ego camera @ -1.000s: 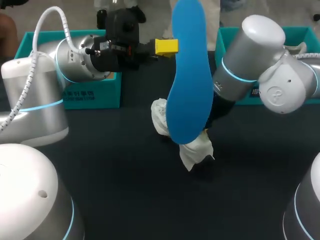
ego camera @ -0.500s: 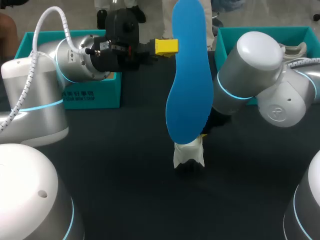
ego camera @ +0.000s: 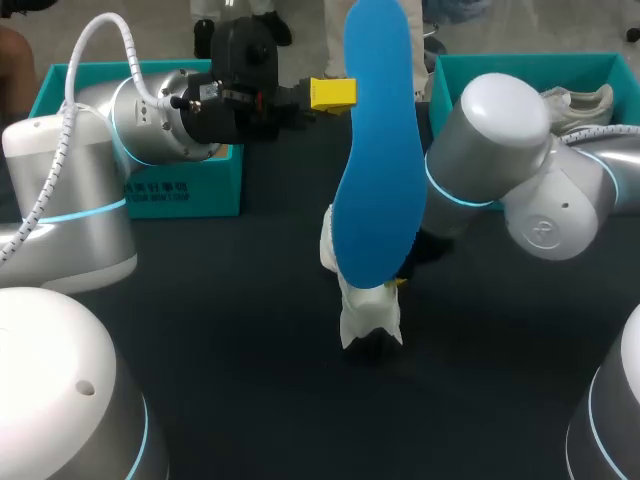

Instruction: Take the shoe out of the shoebox, open the shoe tongue, remove and reinsert the insole, then place the shoe into the shoebox

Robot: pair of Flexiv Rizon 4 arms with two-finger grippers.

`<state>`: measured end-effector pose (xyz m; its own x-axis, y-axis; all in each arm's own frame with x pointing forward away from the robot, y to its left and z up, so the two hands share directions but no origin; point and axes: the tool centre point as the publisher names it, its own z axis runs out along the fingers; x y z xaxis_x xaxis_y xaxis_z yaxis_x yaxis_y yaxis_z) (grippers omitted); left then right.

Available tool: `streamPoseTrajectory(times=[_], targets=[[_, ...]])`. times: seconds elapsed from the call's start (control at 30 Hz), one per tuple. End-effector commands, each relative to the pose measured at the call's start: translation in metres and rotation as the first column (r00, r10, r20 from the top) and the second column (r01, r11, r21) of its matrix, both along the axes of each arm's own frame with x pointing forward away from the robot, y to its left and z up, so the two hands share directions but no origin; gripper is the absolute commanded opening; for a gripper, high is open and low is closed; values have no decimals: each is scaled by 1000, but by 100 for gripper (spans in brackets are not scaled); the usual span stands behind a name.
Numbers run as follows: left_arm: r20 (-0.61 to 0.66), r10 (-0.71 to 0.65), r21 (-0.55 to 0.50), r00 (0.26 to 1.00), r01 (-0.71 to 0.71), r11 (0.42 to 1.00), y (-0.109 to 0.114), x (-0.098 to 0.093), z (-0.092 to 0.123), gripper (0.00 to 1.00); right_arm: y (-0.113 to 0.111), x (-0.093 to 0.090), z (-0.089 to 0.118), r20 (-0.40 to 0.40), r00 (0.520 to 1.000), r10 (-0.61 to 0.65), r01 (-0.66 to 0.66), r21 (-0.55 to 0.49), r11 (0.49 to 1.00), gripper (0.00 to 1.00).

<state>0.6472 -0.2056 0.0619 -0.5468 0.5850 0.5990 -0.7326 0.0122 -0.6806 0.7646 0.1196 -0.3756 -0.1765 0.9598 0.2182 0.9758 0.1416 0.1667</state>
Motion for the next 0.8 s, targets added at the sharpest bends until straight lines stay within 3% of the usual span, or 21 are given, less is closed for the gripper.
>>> streamPoseTrajectory(times=[0.03,0.23,0.27,0.3,0.33,0.5,0.8], targets=[[0,1,-2,1000,-1,1000,0,0,0,0,2,-1,-8,1,1000,-7,7,2,1000,0],[0,1,-2,1000,-1,1000,0,0,0,0,2,-2,-11,0,999,-34,34,21,999,0],[0,1,-2,1000,-1,1000,0,0,0,0,1,-2,-11,-1,999,-32,32,21,999,31],[0,1,-2,1000,-1,1000,0,0,0,0,1,-3,-9,-5,999,-32,33,21,999,87],[0,1,-2,1000,-1,1000,0,0,0,0,1,-4,-7,-4,999,-37,37,25,999,100],[0,1,-2,1000,-1,1000,0,0,0,0,-3,-10,10,-10,1000,-30,31,71,997,100],[0,1,-2,1000,-1,1000,0,0,0,0,-14,-11,48,48,999,23,-35,278,960,100]])
